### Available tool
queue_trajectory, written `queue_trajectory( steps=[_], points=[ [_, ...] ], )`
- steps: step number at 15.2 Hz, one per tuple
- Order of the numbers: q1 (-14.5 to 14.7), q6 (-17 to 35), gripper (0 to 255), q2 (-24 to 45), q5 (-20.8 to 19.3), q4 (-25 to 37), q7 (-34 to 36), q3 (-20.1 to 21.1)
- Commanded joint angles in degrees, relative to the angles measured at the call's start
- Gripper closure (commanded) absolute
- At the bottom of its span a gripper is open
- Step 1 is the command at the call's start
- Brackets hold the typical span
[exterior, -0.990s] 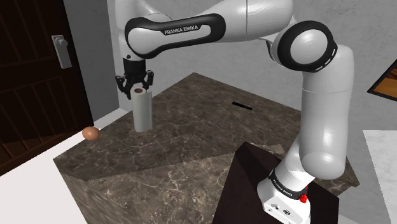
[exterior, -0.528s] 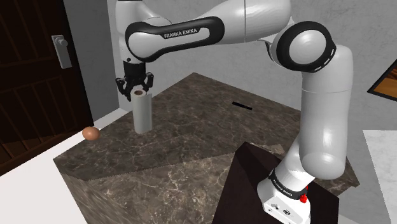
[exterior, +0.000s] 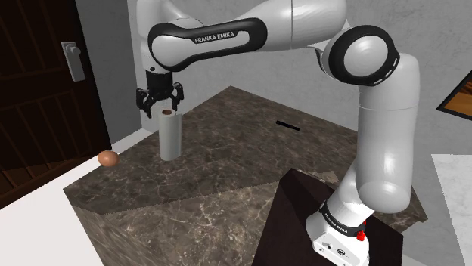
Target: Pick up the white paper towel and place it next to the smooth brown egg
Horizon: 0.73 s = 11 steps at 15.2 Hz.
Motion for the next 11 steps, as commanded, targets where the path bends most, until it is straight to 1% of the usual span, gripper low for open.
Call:
queue_trajectory(
  steps=[1,3,11],
  points=[
    [0.07,-2.55,0,-0.85,0.37,1.75,-0.31,0.2],
    [0.35,-5.72,0,-1.32,0.65,4.48,-0.58,0.38],
    [0.35,-5.72,0,-1.32,0.65,4.48,-0.58,0.38]
  ],
)
